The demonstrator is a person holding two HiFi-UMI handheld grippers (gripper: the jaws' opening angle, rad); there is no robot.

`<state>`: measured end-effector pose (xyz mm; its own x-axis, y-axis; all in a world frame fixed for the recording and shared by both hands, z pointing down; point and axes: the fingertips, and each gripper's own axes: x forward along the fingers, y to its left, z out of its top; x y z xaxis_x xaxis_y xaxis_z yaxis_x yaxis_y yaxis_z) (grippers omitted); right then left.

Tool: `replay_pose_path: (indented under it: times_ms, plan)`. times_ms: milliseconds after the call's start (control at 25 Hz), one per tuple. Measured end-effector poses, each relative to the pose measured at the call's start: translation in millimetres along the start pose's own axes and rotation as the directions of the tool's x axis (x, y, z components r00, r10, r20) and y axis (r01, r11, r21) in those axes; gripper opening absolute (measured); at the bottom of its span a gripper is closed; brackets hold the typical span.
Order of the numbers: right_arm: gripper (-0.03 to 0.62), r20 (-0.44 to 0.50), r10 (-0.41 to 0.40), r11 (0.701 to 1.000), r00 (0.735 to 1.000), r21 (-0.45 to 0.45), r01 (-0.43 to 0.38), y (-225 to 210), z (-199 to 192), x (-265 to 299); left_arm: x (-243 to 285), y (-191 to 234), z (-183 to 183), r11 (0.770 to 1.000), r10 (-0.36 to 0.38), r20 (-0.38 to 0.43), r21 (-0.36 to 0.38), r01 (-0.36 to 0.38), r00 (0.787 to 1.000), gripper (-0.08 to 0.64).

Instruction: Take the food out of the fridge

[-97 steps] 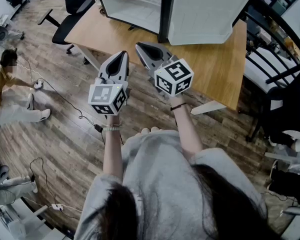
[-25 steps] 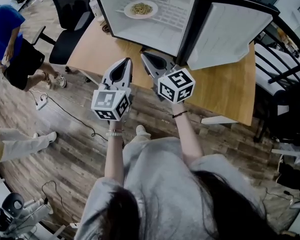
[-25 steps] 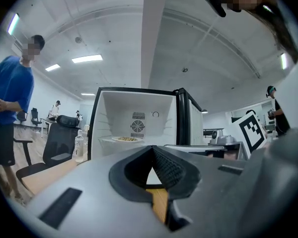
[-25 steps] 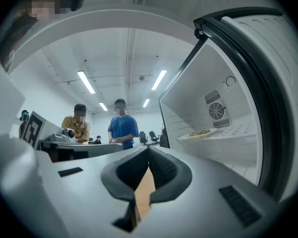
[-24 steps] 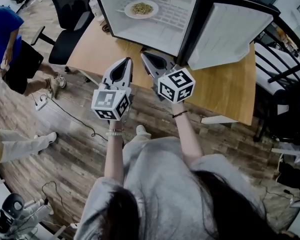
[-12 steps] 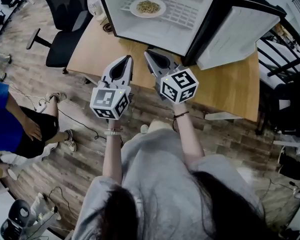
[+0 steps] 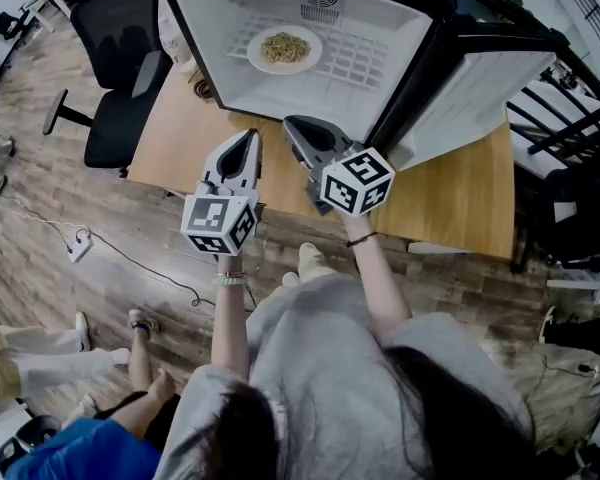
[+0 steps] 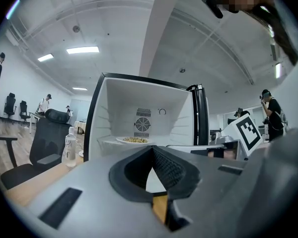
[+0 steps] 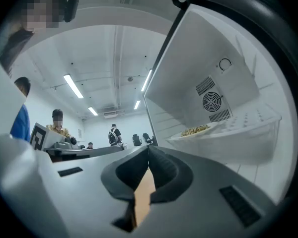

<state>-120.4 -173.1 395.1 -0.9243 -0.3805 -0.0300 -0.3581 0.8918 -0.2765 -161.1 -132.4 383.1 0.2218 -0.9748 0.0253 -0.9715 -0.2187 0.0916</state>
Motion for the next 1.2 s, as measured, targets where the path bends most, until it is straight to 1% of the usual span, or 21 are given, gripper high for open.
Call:
replay_pose_path:
  times_ms: [160,280,520,680,720,760,800,920,1000,1080,1200]
  plan:
    - [0.009,0.029,0.021,0.998,0.999,0.064,-0.022,-15.7,6.5,14.9,23.0,10.3,2.1,1.0,-0.005,0.0,0.002,0.005,1.0,0.008]
    - [0.009,0.059,0.03,0.991,0.998,0.129,-0.038,-21.6,7.8,22.8,31.9,15.2,1.6,1.0,-0.004,-0.004,-0.001,0.004,1.0,0.008]
    - [0.011,0.107,-0.036,0.966,0.994,0.258,0.007,-36.8,10.9,34.6,42.1,31.4,-1.5,1.0,0.007,-0.018,-0.013,-0.007,1.0,0.008]
    - [0.012,0.141,-0.095,0.938,0.985,0.343,0.041,-48.3,14.6,38.8,49.2,37.7,-0.7,1.0,-0.011,-0.029,-0.015,0.011,1.0,0.008]
    - [0.029,0.148,-0.111,0.929,0.983,0.367,0.049,-50.6,14.4,40.5,51.4,39.3,-0.7,1.0,-0.02,-0.034,-0.013,0.02,0.999,0.008]
    - [0.06,0.153,-0.126,0.917,0.98,0.394,0.056,-52.8,13.7,42.4,53.5,40.9,-0.7,1.0,-0.029,-0.039,-0.014,0.028,0.999,0.008]
    - [0.078,0.156,-0.141,0.904,0.978,0.422,0.063,-54.9,12.9,44.5,55.4,42.6,-0.5,0.999,-0.036,-0.043,-0.015,0.036,0.998,0.008]
    - [0.087,0.171,-0.185,0.863,0.968,0.499,0.077,-60.8,13.4,48.8,61.2,47.4,0.7,0.998,-0.059,-0.053,-0.016,0.059,0.997,0.008]
    - [0.102,0.18,-0.22,0.827,0.959,0.555,0.086,-66.9,14.3,51.3,66.4,50.7,1.2,0.997,-0.073,-0.056,-0.017,0.073,0.996,0.008]
    - [0.152,0.181,-0.26,0.776,0.948,0.623,0.094,-73.0,11.3,53.7,69.3,53.6,0.1,0.996,-0.084,-0.06,-0.021,0.082,0.995,0.008]
    - [0.159,0.193,-0.323,0.685,0.926,0.723,0.088,-82.7,7.1,55.8,72.4,57.0,-1.4,0.995,-0.098,-0.065,-0.024,0.097,0.993,0.008]
